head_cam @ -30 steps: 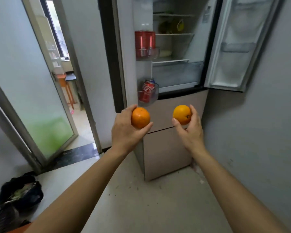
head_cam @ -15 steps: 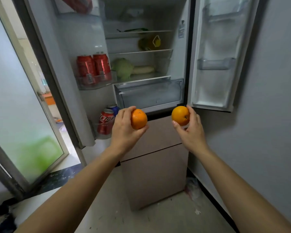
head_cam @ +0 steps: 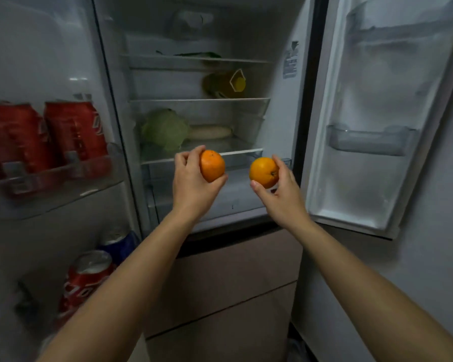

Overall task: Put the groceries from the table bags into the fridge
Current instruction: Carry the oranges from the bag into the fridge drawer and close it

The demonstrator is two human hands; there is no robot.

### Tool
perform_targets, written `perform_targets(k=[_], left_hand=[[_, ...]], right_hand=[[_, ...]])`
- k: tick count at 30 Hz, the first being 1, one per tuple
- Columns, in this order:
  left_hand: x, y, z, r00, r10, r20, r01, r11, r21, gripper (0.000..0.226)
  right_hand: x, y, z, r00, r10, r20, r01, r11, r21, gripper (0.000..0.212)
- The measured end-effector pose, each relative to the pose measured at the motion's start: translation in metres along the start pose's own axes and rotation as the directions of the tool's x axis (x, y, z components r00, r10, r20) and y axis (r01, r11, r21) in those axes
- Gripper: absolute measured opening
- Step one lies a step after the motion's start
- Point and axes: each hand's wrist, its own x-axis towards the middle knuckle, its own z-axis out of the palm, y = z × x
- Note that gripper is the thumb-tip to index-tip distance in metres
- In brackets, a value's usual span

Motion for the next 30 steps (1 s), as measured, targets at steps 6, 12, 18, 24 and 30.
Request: perform_targets(k=[6, 12, 18, 24, 30], left_hand=[[0.111, -0.033, 0.036, 0.974, -0.223, 0.039, 0.223, 0.975, -0.005, 0.075], [0.165, -0.088, 0.057, 0.889, -0.412, 0.198, 0.368, 0.902, 0.226, 0.083], [0.193, -0.135, 0.072, 0.739, -0.586, 0.333, 0.305, 0.731, 0.611, 0.067], [0.207, -0.174, 0.088, 0.545, -0.687, 0.48, 0.188, 0.658, 0.729, 0.042], [0.207, -0.193, 0.106, 0.398, -0.726, 0.561, 0.08, 0.637, 0.767, 0.029]], right_hand=[[0.118, 0.021, 0.027, 0.998, 0.065, 0.006, -0.065, 0.998, 0.026, 0.085], [0.209, 0.043, 0.066, 0.962, 0.042, 0.269, -0.013, 0.994, -0.108, 0.065], [0.273, 0.06, 0.118, 0.63, 0.161, 0.76, 0.133, 0.941, -0.31, 0.053], [0.308, 0.076, 0.178, 0.374, 0.305, 0.876, 0.278, 0.864, -0.42, 0.066], [0.312, 0.08, 0.223, 0.206, 0.368, 0.907, 0.432, 0.797, -0.422, 0.071]])
